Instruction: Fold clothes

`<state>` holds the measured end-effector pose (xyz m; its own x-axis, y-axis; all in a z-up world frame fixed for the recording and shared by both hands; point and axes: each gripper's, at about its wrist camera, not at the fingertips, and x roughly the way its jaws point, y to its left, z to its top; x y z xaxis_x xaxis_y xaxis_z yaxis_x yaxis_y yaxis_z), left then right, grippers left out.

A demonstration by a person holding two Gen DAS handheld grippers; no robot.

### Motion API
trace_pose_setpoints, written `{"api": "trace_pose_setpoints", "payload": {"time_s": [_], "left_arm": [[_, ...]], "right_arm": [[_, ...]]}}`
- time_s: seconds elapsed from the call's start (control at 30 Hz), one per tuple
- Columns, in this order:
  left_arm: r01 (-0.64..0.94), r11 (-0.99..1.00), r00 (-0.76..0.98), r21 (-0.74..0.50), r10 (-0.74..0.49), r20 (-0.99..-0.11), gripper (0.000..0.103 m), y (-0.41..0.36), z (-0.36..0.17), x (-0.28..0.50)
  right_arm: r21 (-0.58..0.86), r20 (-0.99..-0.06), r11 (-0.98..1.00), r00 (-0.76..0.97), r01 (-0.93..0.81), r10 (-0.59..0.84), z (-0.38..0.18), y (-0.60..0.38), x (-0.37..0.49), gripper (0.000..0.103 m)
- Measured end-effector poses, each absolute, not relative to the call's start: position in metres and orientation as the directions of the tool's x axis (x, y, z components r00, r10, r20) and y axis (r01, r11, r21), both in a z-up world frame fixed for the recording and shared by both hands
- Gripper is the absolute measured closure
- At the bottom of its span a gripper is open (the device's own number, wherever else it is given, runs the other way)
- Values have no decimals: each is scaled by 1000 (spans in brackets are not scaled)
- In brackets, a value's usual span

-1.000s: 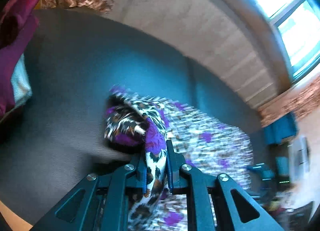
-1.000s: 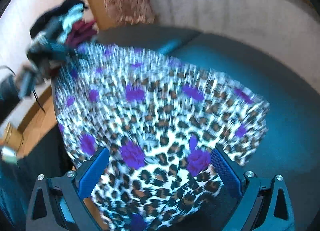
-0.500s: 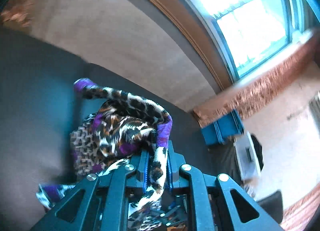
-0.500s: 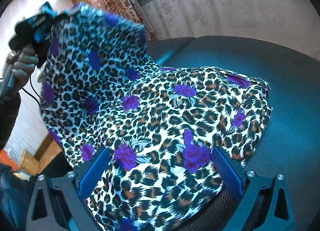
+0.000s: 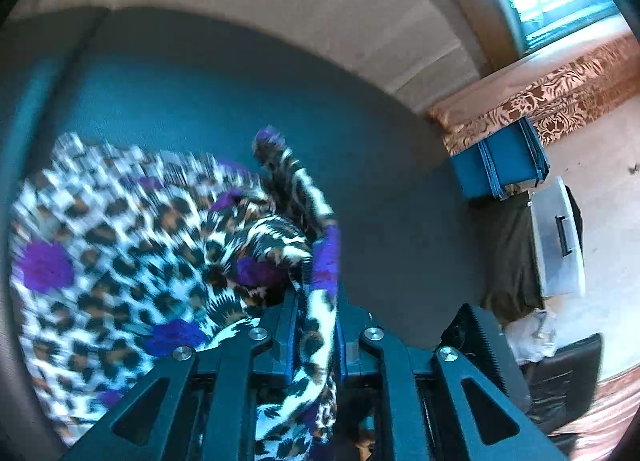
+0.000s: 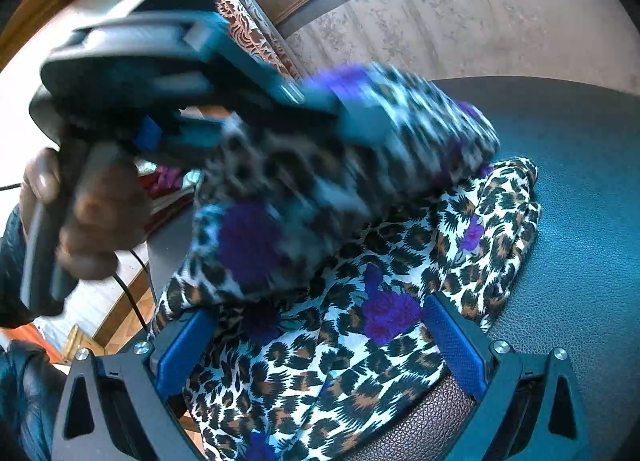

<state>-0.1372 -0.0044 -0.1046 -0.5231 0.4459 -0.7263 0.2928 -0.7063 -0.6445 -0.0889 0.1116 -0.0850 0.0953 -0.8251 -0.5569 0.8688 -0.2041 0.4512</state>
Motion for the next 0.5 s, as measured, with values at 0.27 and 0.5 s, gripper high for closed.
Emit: {"api": "trace_pose_setpoints", "payload": {"time_s": [0.27, 0.5], "left_arm": [[288, -663, -515, -691, 501, -695, 78, -12, -83, -111], [174, -643, -570, -746, 551, -609, 73, -16, -24, -96]], "right_arm": [[411, -627, -272, 53, 870, -777, -70, 118, -81, 0], [383, -663, -331, 7, 862, -748, -42, 167, -56, 0]]}}
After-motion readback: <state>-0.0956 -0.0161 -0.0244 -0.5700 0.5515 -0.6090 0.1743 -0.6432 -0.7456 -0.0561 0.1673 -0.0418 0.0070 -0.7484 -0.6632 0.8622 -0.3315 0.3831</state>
